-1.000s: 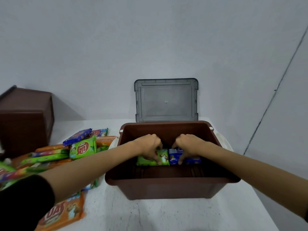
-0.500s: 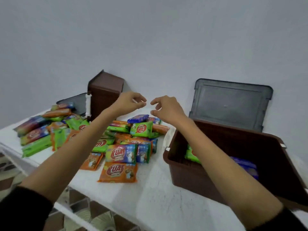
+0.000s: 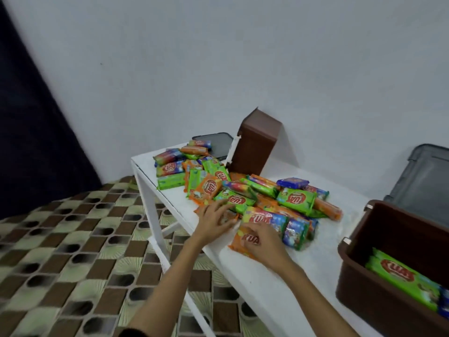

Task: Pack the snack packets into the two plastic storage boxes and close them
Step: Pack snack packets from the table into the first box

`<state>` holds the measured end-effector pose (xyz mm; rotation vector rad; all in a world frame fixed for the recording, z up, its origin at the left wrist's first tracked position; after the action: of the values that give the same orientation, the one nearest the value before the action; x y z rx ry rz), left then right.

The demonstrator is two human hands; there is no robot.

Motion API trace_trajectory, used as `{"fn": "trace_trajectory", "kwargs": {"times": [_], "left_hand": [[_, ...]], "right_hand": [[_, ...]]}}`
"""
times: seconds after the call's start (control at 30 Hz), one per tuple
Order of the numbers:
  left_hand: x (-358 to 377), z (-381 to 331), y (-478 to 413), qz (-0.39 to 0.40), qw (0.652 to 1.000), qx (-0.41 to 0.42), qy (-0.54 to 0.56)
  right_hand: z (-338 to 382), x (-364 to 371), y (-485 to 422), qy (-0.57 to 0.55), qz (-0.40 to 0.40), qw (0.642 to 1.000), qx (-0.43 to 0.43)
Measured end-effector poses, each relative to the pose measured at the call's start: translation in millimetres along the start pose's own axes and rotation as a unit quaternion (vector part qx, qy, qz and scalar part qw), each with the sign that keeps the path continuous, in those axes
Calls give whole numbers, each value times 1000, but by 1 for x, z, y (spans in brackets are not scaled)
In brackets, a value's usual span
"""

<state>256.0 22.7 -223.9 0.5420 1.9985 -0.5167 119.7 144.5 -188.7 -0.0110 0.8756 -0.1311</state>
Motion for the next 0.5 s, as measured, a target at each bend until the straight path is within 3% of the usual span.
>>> {"fn": "trace_trajectory", "kwargs": {"times": [0.1,0.2,0.37,0.5], "left_hand": [[10,5,6,-34,996,38,-71],[10,10,8,-57,993,18,-106],[-7,17,25,18,987,-41,-156],[-12,13,38,20,989,-91,-117]], "right_hand": [[-14,10,10,19,-1,1000,1],[-20,22,18,82,22,996,-6],[-16,23,18,159,-13,987,-7],[-12,12,10,191,36,981,16]]}}
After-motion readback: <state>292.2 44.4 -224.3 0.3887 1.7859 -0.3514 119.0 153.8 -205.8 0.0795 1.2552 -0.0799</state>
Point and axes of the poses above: each hand's wrist, its own y-axis away from the middle knuckle, its own x-axis out of the palm, z = x × y, the point moved 1 cm from there along -y, towards the middle knuckle, and after that the axes turned 3 degrees about -y, right-handed, at the moved point
